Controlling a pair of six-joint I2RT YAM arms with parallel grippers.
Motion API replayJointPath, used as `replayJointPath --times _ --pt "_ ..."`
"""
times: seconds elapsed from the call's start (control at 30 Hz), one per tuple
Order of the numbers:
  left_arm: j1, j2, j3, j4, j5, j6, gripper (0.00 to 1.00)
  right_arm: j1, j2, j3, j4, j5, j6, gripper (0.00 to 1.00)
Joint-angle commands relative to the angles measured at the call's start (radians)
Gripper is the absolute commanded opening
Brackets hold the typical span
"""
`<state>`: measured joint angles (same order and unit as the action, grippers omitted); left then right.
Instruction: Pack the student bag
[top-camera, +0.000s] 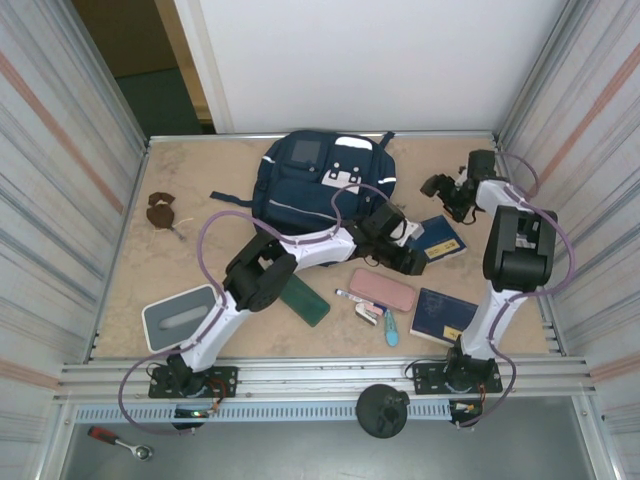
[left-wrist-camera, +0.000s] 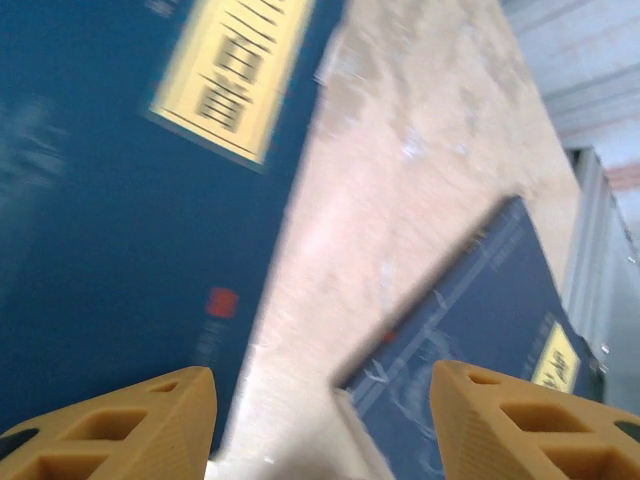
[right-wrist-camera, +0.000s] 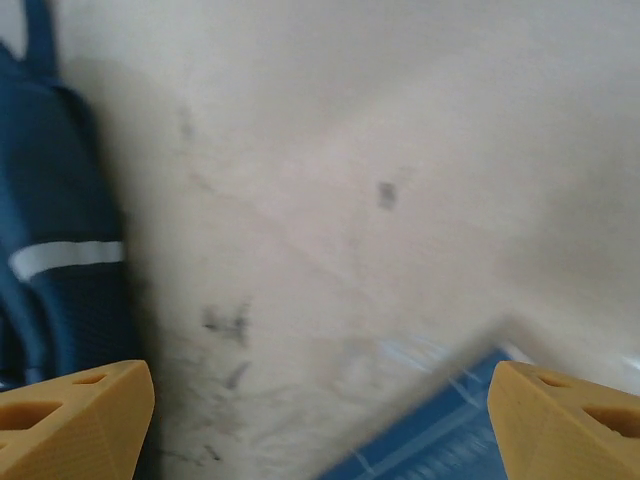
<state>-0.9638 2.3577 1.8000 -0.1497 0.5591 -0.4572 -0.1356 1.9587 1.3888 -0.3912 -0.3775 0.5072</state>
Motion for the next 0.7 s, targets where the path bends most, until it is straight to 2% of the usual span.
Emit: replayJointPath --times 0.0,0.1,0.2,0.27,0.47,0.67 --pt "-0.002 -0.123 -0.045 0.050 0.091 0.093 0.61 0.015 0.011 0.080 -0.126 -0.029 -0.062 0.85" --pt "0.010 -0.190 -0.111 0.017 -0.054 0.181 0.67 0.004 -0.076 0.014 -0.124 0.059 -0.064 0.87" --pt "0.040 -0.195 -0.111 -0.029 -0.191 0.211 0.71 -0.022 -0.198 -0.124 -0.077 0.078 -0.030 0.89" --pt "0.064 -0.168 -0.076 -0.067 -0.238 0.219 0.73 -0.031 -0.276 -0.218 -0.048 0.084 -0.012 0.91" --pt "0.113 -0.085 0.029 -0.083 -0.313 0.234 0.75 -0.050 -0.437 -0.457 -0.014 0.103 0.019 0.92" --pt "0.128 0.057 0.227 -0.180 -0.298 0.247 0.76 -0.050 -0.498 -0.622 0.080 0.094 0.101 0.87"
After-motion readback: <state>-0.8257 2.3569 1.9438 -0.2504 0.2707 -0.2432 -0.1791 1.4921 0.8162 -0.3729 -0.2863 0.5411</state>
